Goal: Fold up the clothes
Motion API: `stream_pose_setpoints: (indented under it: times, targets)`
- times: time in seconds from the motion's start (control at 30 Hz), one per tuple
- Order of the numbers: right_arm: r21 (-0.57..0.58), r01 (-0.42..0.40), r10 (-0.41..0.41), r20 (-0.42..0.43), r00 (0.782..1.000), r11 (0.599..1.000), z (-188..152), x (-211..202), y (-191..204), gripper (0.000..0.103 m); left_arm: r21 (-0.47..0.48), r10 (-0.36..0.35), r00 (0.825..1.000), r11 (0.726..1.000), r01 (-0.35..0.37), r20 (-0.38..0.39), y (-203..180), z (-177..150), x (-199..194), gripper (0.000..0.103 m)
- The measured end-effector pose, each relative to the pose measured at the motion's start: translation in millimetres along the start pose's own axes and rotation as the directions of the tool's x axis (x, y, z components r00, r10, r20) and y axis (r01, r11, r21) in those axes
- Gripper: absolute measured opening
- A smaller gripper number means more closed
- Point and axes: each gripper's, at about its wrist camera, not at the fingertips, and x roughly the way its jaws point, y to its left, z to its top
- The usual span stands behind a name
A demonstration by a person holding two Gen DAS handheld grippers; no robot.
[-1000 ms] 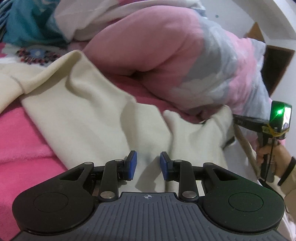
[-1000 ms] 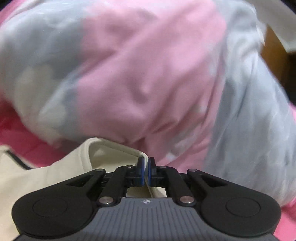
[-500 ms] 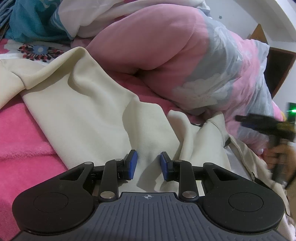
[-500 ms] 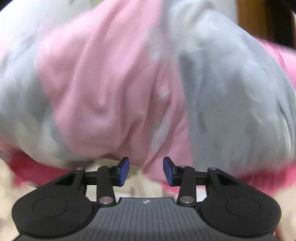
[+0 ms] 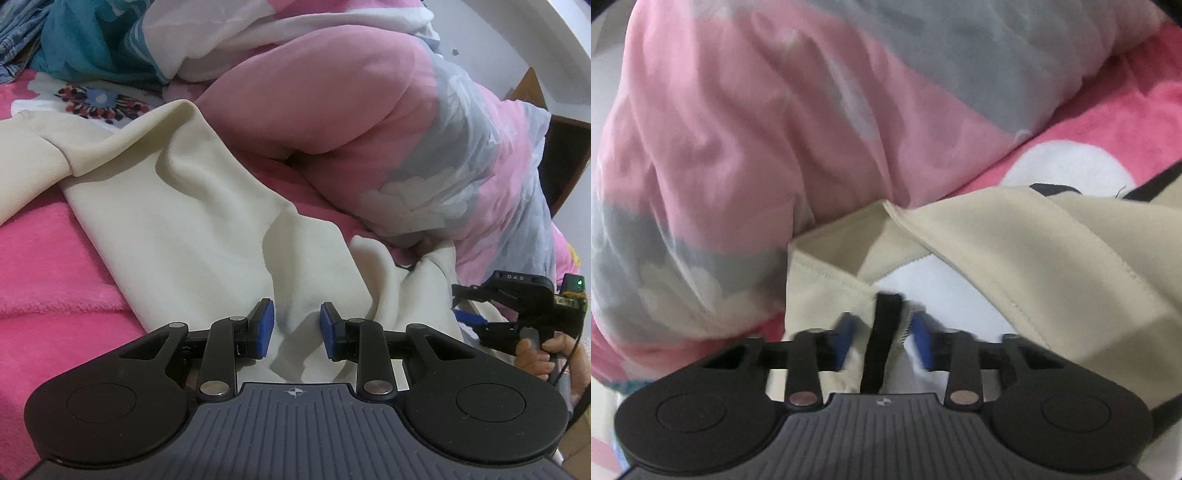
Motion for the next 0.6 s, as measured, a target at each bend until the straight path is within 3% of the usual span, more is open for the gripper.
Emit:
stream_pose_setpoints:
  times: [0.13, 0.3, 0.6]
  targets:
    - [-0.16, 0.111, -0.093, 0.12, 0.988, 0.981, -15, -17, 33, 0.012, -0.01, 0.02, 1.0, 1.0, -0.02, 0.013, 1, 0, -2, 0.027]
    - [-0.33, 0.269, -0.177, 0.283, 0.943, 0.905, -34, -37, 74, 0.012, -0.019, 0.051, 0.998, 0.999, -0.051, 0.028, 2, 0, -4, 0.027]
    - [-0.482, 0.507, -0.398, 0.316, 0.861, 0.714, -36, 54, 96, 0.015, -0.007, 0.087, 0.995, 0.996, -0.086, 0.046, 0, 0, -6, 0.027]
